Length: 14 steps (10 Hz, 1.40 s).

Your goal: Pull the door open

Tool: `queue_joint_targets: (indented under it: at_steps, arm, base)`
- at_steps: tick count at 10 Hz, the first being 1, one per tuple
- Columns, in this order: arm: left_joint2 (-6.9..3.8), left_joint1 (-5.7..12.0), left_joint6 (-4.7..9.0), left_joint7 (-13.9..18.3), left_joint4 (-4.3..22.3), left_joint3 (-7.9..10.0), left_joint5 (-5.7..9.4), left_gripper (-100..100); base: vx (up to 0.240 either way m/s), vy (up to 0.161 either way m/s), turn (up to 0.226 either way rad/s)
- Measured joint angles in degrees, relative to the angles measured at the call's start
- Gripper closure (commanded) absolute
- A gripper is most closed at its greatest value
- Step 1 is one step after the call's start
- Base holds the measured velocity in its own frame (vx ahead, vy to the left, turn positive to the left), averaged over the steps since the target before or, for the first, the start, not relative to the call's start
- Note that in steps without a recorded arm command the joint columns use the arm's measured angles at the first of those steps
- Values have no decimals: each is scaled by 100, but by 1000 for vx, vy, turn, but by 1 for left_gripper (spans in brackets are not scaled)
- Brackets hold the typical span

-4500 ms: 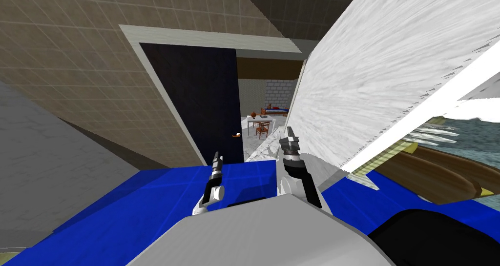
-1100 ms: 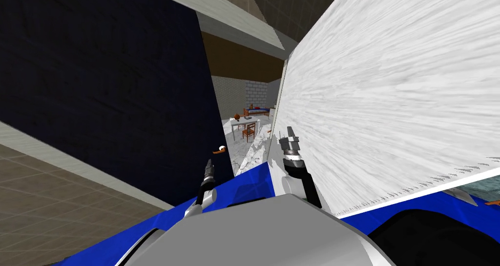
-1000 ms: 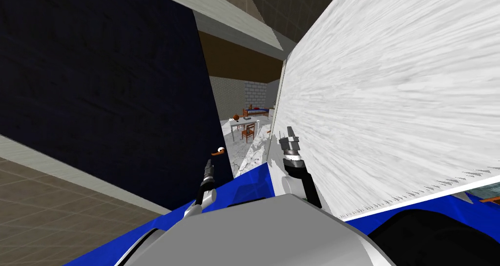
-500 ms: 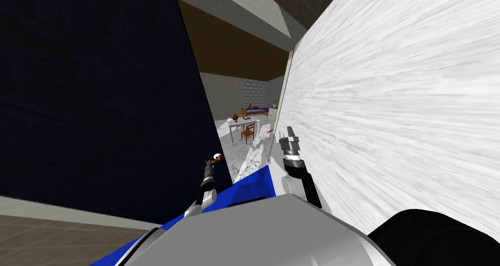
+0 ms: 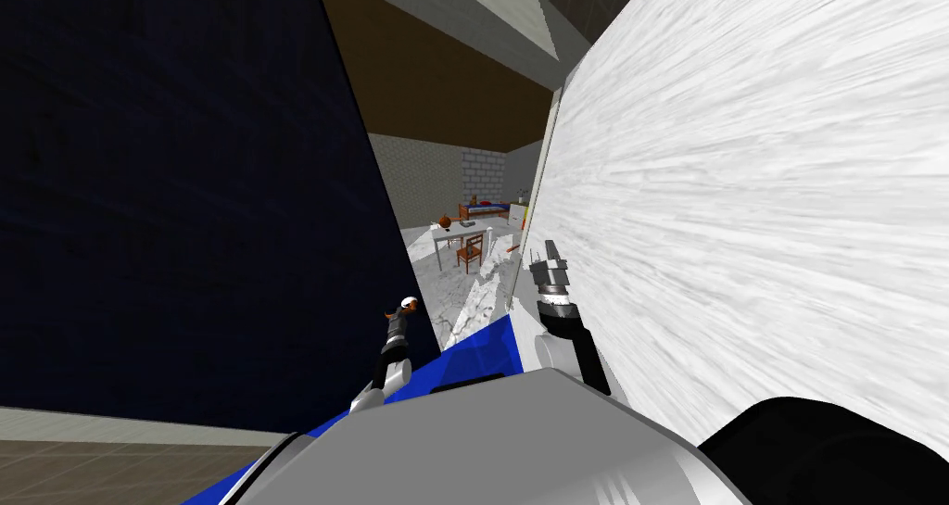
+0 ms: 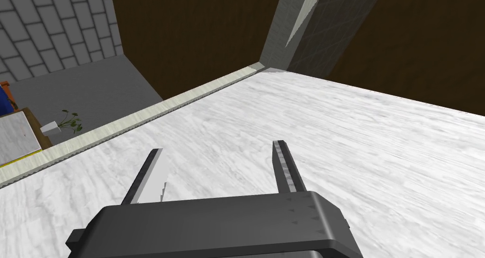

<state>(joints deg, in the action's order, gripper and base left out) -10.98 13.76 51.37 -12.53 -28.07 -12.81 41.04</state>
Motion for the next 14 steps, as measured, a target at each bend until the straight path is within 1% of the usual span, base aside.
queue_joint_targets:
  at_steps: [2,4,5,6,8,9,10,13,14]
  arm:
    - [11,-12,-13,-2,8,-8,-3,100]
    - [7,9,-15,19,6,-16,-22,100]
    - [7,50,-1,52,38,-28,-44,100]
    - [13,102,48,113,161,-50,-75,100]
    - [-43,-31,-70,130,-34,-58,-113,100]
    - [-53,-53,-97,160,-30,-70,-141,100]
    - [-74,-18,-69,246,90,-95,-181,100]
    - [-182,-112,-113,418,-4,-152,-303,100]
    - [-237,-180,-160,481,-93,-178,-346,100]
  base:
    - [-4,-1,0]
    - [-143,24,-6]
    - [-170,-36,19]
    - [-191,-42,29]
    - [-221,-30,38]
    - [-193,-36,20]
    - [-225,0,-12]
    - [-225,48,-83]
    - [-166,47,-114]
